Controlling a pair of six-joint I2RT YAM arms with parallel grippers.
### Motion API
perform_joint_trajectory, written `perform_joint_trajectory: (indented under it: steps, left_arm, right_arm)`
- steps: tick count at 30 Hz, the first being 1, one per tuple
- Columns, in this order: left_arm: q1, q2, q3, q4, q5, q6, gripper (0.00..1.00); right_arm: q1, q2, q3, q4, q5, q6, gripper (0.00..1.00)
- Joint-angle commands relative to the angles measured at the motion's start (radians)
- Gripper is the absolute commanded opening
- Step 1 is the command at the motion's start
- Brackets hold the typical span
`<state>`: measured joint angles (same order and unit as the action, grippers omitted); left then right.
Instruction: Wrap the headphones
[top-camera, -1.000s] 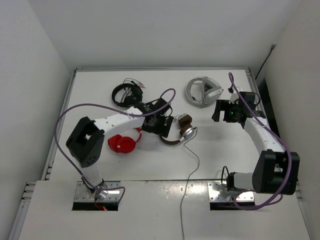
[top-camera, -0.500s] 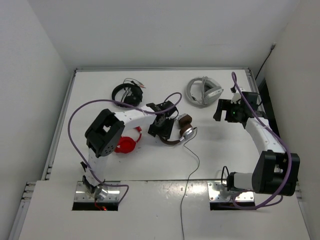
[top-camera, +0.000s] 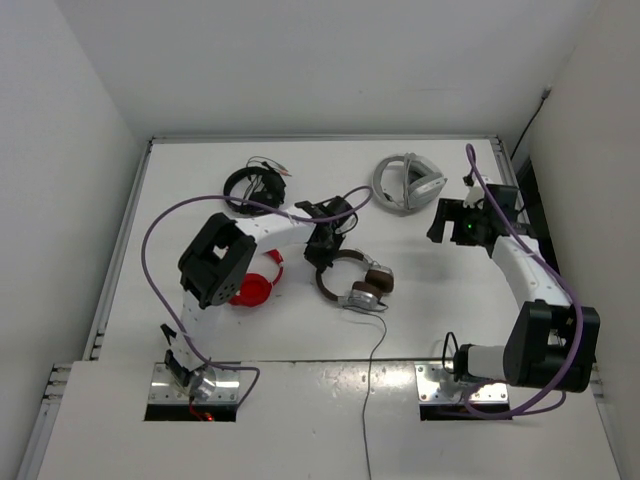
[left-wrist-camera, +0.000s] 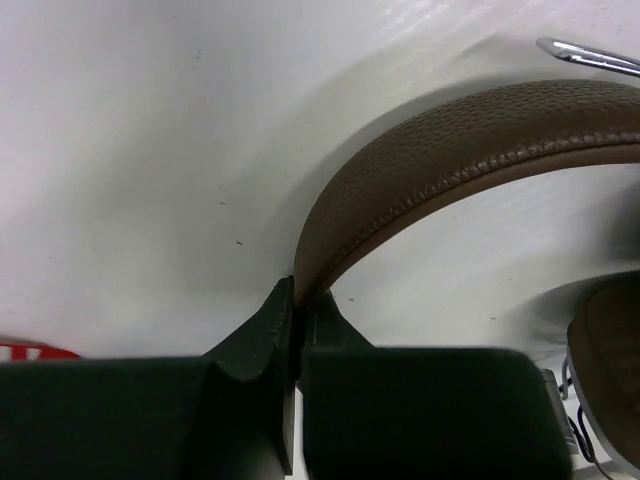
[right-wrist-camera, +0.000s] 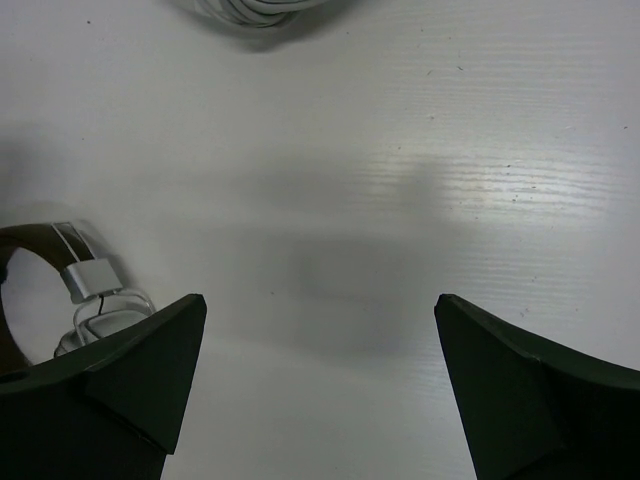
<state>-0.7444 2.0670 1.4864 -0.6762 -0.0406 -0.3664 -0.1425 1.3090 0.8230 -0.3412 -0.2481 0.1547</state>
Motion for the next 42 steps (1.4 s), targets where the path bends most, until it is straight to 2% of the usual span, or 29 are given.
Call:
perform_joint_trajectory:
  steps: [1,5,6,8,9,12,20,25,36,38,42]
  left_arm:
    - [0.053,0.012,0.018,0.027,-0.126,0.168,0.01]
    - [0.076,0.002,0.018,0.036,-0.169,0.173,0.07]
    - [0.085,0.002,0.018,0.046,-0.170,0.159,0.17]
    - [0.094,0.002,0.018,0.056,-0.183,0.136,0.25]
    - [0.094,0.002,0.018,0.066,-0.171,0.127,0.39]
    - [0.115,0.013,0.008,0.090,-0.153,0.092,0.58]
    - [0.125,0.035,0.017,0.141,-0.076,0.081,0.56]
    - [0.125,0.035,0.017,0.196,0.016,0.159,0.54]
    - [0.105,0.059,0.041,0.210,-0.005,0.228,0.53]
    - [0.105,0.071,0.041,0.210,-0.015,0.237,0.49]
    - [0.105,0.108,0.061,0.210,-0.024,0.257,0.27]
  right_arm:
    - [0.006,-0.008,-0.016,0.016,-0.045,-0.001,0.97]
    - [0.040,-0.008,-0.027,0.027,-0.045,-0.001,0.97]
    - [0.040,-0.008,-0.027,0.027,-0.054,-0.001,0.97]
    - [0.040,0.001,-0.027,0.027,-0.063,-0.001,0.97]
    - [0.040,0.001,-0.018,0.027,-0.063,-0.001,0.97]
    - [0.040,0.010,-0.018,0.027,-0.063,-0.010,0.97]
    - [0.040,0.010,-0.027,0.027,-0.072,-0.010,0.97]
    - [0.040,0.010,-0.027,0.027,-0.082,-0.010,0.97]
    - [0.031,0.010,-0.027,0.027,-0.082,-0.010,0.97]
    - [0.031,0.010,-0.036,0.027,-0.082,-0.010,0.97]
    - [0.031,0.001,-0.036,0.027,-0.082,-0.010,0.97]
